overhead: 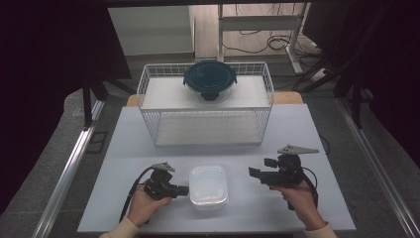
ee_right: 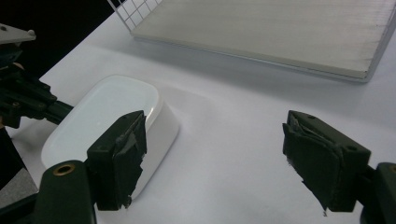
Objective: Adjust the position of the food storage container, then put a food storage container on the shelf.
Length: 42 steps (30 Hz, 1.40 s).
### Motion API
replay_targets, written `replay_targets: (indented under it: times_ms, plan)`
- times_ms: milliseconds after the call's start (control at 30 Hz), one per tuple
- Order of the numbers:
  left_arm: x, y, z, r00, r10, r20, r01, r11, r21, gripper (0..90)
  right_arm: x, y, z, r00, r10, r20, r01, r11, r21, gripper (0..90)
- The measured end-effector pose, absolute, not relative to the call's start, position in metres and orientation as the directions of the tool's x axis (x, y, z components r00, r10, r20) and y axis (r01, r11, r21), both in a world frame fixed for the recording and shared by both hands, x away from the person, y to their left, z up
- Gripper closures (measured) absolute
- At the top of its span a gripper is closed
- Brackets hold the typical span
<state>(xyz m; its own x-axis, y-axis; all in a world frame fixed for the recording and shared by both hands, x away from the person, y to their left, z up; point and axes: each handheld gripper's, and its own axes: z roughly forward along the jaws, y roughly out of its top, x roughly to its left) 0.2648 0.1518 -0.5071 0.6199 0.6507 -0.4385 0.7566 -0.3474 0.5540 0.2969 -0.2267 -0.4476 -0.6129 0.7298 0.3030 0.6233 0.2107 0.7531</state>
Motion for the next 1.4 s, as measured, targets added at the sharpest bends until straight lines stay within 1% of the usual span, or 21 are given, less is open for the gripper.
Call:
replay_targets:
  times_ms: [200,333,400,467,533,567,600,667,700,733,767,800,867,967,1033,1267,1400]
  plan:
    - [0.268,0.147,-0.509,0.621,0.657,-0.428,0.751,-0.343,0.564,90.0,0.297,-0.226,-0.449,-0.614,0.729,0.304,0.626,0.214,0.75,21.3]
    - [0.266,0.153,-0.503,0.621,0.657,-0.427,0.745,-0.326,0.582,90.0,0.297,-0.227,-0.449,-0.613,0.73,0.302,0.624,0.214,0.751,21.4]
    - [0.262,0.162,-0.495,0.617,0.668,-0.416,0.735,-0.302,0.607,89.5,0.297,-0.229,-0.447,-0.613,0.73,0.302,0.621,0.21,0.755,21.4]
    - [0.256,0.175,-0.483,0.602,0.692,-0.397,0.717,-0.251,0.65,85.2,0.296,-0.23,-0.444,-0.611,0.732,0.301,0.615,0.2,0.762,21.4]
    - [0.255,0.178,-0.481,0.592,0.703,-0.394,0.715,-0.232,0.66,74.2,0.296,-0.231,-0.444,-0.612,0.731,0.3,0.614,0.201,0.764,21.4]
    - [0.253,0.18,-0.478,0.587,0.709,-0.392,0.714,-0.224,0.664,74.2,0.296,-0.231,-0.444,-0.614,0.73,0.299,0.612,0.202,0.765,21.4]
    - [0.253,0.181,-0.477,0.581,0.714,-0.391,0.715,-0.217,0.665,63.0,0.296,-0.229,-0.445,-0.617,0.729,0.297,0.611,0.205,0.764,21.4]
    - [0.252,0.182,-0.475,0.567,0.728,-0.386,0.716,-0.204,0.668,50.0,0.296,-0.229,-0.445,-0.621,0.727,0.292,0.607,0.211,0.766,21.4]
    - [0.252,0.183,-0.475,0.556,0.734,-0.391,0.722,-0.193,0.665,50.0,0.295,-0.228,-0.445,-0.629,0.723,0.286,0.602,0.22,0.768,21.3]
    - [0.252,0.184,-0.474,0.549,0.737,-0.395,0.724,-0.183,0.665,40.6,0.294,-0.227,-0.444,-0.642,0.717,0.273,0.588,0.232,0.775,21.3]
    - [0.253,0.186,-0.473,0.537,0.742,-0.401,0.724,-0.161,0.671,34.8,0.292,-0.226,-0.443,-0.653,0.711,0.261,0.573,0.239,0.784,21.3]
    - [0.253,0.186,-0.473,0.537,0.742,-0.401,0.724,-0.161,0.671,32.6,0.292,-0.226,-0.443,-0.653,0.711,0.261,0.573,0.239,0.784,21.3]
    - [0.252,0.188,-0.472,0.538,0.741,-0.402,0.721,-0.159,0.674,32.1,0.292,-0.227,-0.442,-0.666,0.702,0.251,0.555,0.242,0.796,21.0]
    - [0.249,0.189,-0.469,0.547,0.743,-0.386,0.71,-0.167,0.684,32.7,0.292,-0.229,-0.442,-0.668,0.698,0.26,0.554,0.233,0.8,20.9]
    - [0.248,0.189,-0.467,0.554,0.744,-0.374,0.7,-0.172,0.693,31.3,0.293,-0.229,-0.441,-0.669,0.691,0.274,0.554,0.218,0.803,20.7]
    - [0.25,0.188,-0.467,0.549,0.741,-0.387,0.706,-0.164,0.689,27.7,0.291,-0.228,-0.442,-0.674,0.687,0.272,0.553,0.225,0.802,21.1]
    - [0.251,0.187,-0.468,0.549,0.734,-0.4,0.712,-0.161,0.683,29.0,0.292,-0.228,-0.447,-0.653,0.697,0.296,0.576,0.203,0.792,21.2]
